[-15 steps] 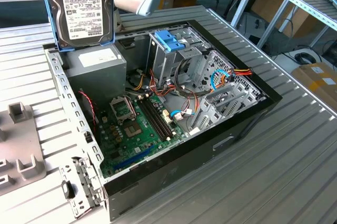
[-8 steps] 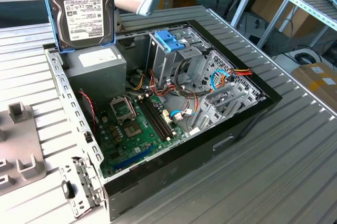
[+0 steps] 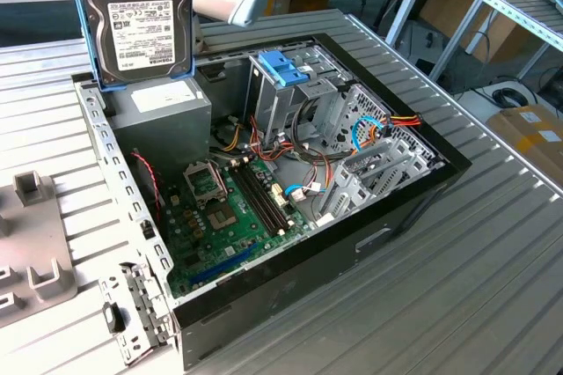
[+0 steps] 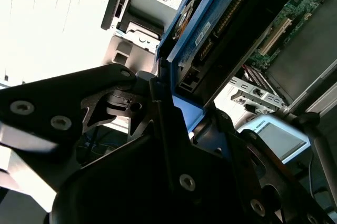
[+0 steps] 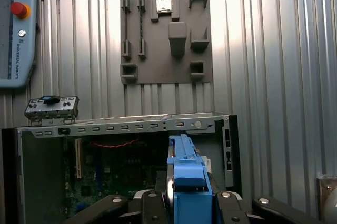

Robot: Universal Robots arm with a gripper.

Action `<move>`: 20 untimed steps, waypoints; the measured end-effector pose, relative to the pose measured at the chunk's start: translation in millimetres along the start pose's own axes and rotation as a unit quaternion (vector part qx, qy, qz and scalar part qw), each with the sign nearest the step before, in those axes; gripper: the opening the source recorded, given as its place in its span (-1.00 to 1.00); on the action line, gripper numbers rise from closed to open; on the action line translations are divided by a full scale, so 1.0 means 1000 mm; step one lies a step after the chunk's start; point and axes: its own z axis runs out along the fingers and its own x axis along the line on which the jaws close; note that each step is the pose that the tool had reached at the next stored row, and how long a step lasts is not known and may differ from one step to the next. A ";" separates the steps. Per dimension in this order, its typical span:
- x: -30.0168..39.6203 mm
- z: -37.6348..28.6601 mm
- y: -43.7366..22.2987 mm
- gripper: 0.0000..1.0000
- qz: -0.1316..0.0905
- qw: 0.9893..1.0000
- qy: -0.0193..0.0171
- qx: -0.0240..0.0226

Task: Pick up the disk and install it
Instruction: 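Pick up the disk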

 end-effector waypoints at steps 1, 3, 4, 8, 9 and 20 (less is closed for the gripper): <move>0.0003 0.0000 0.0000 -0.26 0.000 1.000 0.000 0.000; 0.0086 0.0005 -0.0004 -0.26 0.000 1.000 0.000 0.000; 0.0130 0.0007 -0.0007 -0.26 0.000 1.000 0.000 0.000; 0.0144 0.0008 -0.0008 -0.26 0.000 1.000 0.000 0.000; 0.0148 0.0008 -0.0008 -0.26 0.000 1.000 0.000 0.000; 0.0182 0.0010 -0.0010 -0.26 0.000 1.000 0.000 0.000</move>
